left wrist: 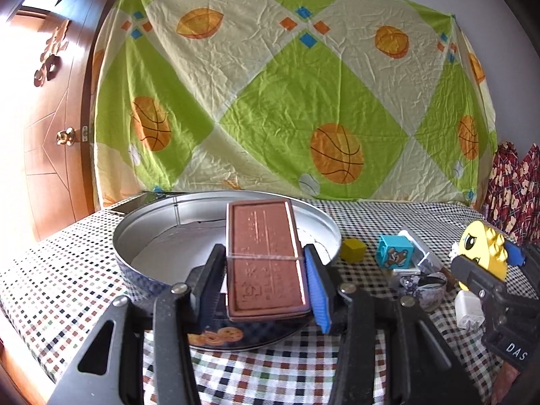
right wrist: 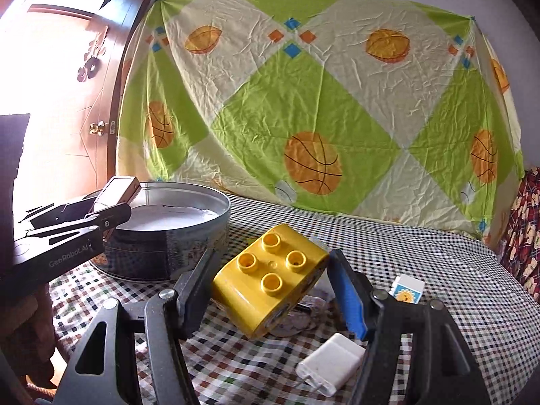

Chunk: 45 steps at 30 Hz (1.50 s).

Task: Organize rigid objects
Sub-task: 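Lift and carry chocolate bar and Duplo brick toward the round silver tin, then lower both held objects into the tin and open both tools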

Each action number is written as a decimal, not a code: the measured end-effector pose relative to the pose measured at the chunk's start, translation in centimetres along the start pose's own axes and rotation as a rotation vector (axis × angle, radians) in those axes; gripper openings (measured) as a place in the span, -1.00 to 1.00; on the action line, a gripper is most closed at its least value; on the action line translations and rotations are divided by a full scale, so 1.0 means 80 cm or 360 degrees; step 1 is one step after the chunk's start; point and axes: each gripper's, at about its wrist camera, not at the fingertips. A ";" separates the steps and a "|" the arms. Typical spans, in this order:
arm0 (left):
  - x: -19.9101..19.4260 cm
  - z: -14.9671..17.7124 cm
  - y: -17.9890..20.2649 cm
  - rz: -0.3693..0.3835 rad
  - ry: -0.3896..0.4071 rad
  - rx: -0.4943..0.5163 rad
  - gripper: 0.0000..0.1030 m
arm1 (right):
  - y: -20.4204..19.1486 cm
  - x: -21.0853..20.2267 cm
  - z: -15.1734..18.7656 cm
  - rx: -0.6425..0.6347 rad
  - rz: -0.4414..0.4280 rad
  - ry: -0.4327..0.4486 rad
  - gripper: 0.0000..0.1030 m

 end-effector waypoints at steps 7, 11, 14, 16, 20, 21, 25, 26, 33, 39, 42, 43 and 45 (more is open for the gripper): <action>0.003 -0.001 -0.017 -0.0025 -0.0016 -0.0030 -0.12 | -0.024 0.008 -0.003 -0.0036 -0.0061 -0.0009 0.31; 0.004 0.000 -0.025 -0.0029 -0.0025 -0.0044 -0.12 | -0.035 0.013 -0.006 -0.0053 -0.0099 -0.0022 0.31; 0.004 0.000 -0.028 -0.0036 -0.0028 -0.0045 -0.12 | -0.043 0.015 -0.006 -0.0072 -0.0109 -0.0025 0.31; 0.003 0.000 -0.031 -0.0046 -0.0027 -0.0047 -0.12 | -0.050 0.016 -0.007 -0.0088 -0.0124 -0.0025 0.31; 0.005 0.001 -0.040 -0.0058 -0.0034 -0.0062 -0.12 | -0.059 0.018 -0.008 -0.0111 -0.0139 -0.0029 0.31; 0.005 0.001 -0.042 -0.0066 -0.0034 -0.0060 -0.12 | -0.060 0.019 -0.009 -0.0110 -0.0145 -0.0034 0.31; 0.007 0.001 -0.052 -0.0085 -0.0038 -0.0073 -0.12 | -0.065 0.024 -0.012 -0.0113 -0.0174 -0.0056 0.31; 0.008 0.000 -0.055 -0.0091 -0.0039 -0.0074 -0.12 | -0.067 0.025 -0.012 -0.0119 -0.0180 -0.0060 0.31; 0.011 -0.005 -0.069 -0.0085 -0.0060 -0.0105 -0.12 | -0.079 0.034 -0.020 -0.0137 -0.0255 -0.0100 0.31; 0.020 -0.018 -0.077 -0.0040 -0.0100 -0.0110 -0.12 | -0.077 0.051 -0.047 -0.0077 -0.0344 -0.0136 0.31; 0.030 -0.023 -0.083 -0.0032 -0.0150 -0.0111 -0.12 | -0.080 0.065 -0.062 -0.0081 -0.0371 -0.0170 0.31; 0.034 -0.024 -0.085 -0.0030 -0.0172 -0.0107 -0.12 | -0.082 0.069 -0.067 -0.0081 -0.0382 -0.0180 0.31; 0.040 -0.027 -0.088 -0.0027 -0.0205 -0.0112 -0.12 | -0.084 0.076 -0.075 -0.0083 -0.0397 -0.0189 0.31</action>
Point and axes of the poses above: each gripper's, at about its wrist camera, not at the fingertips, and x roughly the way its jaws point, y to its right, z to its underside, and after that the axes turned 1 degree about -z, right-handed
